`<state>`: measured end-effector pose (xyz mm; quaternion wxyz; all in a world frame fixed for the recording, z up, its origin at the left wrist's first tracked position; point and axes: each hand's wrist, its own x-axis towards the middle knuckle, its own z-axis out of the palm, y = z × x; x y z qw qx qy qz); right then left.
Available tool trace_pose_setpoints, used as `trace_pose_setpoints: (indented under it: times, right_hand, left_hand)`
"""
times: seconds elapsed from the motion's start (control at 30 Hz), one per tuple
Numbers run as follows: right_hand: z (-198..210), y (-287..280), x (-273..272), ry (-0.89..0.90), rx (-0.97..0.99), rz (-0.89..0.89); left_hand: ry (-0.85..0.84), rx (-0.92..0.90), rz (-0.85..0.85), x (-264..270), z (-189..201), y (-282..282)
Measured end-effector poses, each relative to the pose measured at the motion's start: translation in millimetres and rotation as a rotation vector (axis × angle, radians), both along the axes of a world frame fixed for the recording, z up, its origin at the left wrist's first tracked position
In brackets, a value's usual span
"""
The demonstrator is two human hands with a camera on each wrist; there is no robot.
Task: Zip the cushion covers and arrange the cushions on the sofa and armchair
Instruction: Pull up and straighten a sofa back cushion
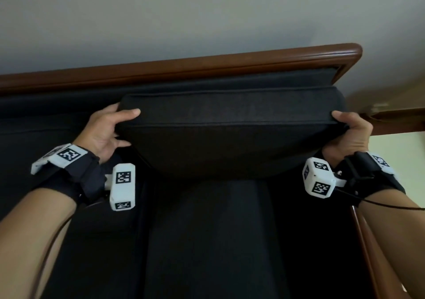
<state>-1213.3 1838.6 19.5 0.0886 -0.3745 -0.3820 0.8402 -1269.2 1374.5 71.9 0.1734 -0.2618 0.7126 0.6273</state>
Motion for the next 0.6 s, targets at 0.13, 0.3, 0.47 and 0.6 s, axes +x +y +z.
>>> trace_pose_setpoints:
  times: [0.13,0.3,0.47,0.6]
  right_hand:
    - [1,-11,-3,0.012,0.012,0.025]
    - [8,-23,-5,0.052,0.093,0.085]
    - [19,-23,7,0.053,0.086,0.093]
    - [17,-29,8,0.042,0.127,0.141]
  left_hand:
    - [0.052,-0.046,0.048,6,-10,-11]
    - [0.067,-0.038,0.108,9,-10,-2]
    - [0.130,0.003,0.264,23,-5,10]
    - [0.138,0.024,0.273,25,-17,-6]
